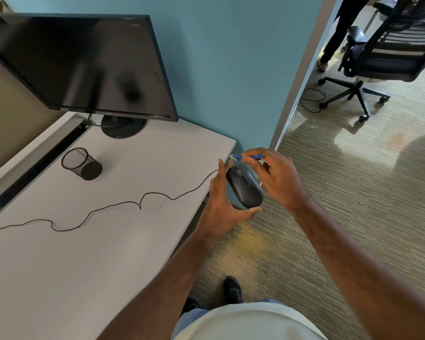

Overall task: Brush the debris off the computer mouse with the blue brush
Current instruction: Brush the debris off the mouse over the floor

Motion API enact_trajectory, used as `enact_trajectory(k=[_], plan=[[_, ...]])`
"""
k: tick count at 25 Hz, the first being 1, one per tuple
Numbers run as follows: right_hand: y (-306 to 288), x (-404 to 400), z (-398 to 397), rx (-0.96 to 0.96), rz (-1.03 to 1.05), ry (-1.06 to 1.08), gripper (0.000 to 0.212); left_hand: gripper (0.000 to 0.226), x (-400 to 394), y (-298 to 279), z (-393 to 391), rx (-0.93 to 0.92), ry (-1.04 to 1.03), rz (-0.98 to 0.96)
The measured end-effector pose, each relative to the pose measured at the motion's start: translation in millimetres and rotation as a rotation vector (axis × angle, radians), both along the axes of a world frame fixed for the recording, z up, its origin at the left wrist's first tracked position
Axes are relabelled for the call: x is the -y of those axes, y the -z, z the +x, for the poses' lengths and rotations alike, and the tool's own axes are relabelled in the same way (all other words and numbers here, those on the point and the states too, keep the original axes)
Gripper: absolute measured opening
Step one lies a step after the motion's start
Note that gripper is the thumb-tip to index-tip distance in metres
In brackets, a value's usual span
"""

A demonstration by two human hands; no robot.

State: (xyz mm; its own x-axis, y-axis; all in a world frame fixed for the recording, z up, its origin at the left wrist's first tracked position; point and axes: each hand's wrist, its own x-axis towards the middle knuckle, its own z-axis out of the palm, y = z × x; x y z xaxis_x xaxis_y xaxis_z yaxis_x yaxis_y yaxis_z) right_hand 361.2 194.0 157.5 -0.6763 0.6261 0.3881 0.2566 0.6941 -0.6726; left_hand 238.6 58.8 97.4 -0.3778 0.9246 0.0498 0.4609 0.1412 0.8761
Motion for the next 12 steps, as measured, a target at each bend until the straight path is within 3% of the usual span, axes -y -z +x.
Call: enact_trajectory(k=[5, 8, 12], plan=[[-8, 11, 5, 0.063, 0.052, -0.091, 0.017, 0.140, 0, 1, -1, -0.040, -0.014, 0.037], [-14, 11, 6, 0.044, 0.046, -0.062, 0.026, 0.139, 1, 2, 1, -0.073, -0.015, 0.039], [-16, 9, 4, 0.119, 0.052, -0.081, 0.019, 0.142, 1, 1, 3, -0.075, -0.010, 0.019]])
